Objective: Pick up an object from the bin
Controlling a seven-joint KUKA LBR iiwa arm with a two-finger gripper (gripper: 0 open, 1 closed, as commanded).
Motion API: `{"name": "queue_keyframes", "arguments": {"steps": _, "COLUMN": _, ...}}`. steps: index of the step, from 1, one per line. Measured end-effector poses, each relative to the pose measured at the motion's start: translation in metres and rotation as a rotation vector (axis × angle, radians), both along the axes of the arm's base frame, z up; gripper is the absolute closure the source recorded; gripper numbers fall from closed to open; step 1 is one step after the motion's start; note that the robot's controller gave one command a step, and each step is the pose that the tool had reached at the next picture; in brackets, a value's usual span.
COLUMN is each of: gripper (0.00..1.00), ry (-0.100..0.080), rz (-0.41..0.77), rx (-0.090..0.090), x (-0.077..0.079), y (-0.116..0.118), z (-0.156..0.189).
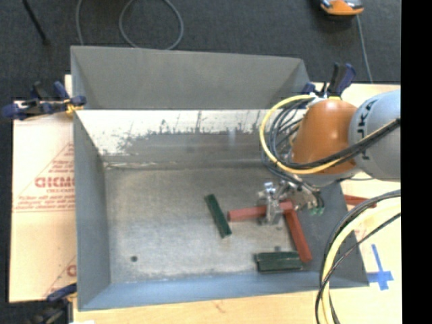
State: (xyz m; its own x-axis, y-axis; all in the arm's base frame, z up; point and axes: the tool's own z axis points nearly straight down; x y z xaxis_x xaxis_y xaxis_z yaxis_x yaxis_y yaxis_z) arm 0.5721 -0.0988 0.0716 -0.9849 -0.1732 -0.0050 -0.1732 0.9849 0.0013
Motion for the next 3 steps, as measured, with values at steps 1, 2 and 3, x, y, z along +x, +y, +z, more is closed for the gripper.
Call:
{"name": "queue_keyframes", "arguments": {"steps": 1, "gripper": 1.0, "ry": -0.005, "rz": 0.156, "rx": -0.007, "x": 0.053, "y": -0.04, "z": 0.027}}
{"name": "queue_keyframes", "arguments": {"steps": 2, "gripper": 1.0, "ry": -0.007, "rz": 0.493, "rx": -0.009, "x": 0.071, "y": -0.062, "z": 0.14}}
{"name": "queue_keyframes", "arguments": {"steps": 3, "gripper": 0.0, "ry": -0.003, "rz": 0.49, "rx": -0.002, "x": 0.07, "y": -0.06, "z": 0.137}}
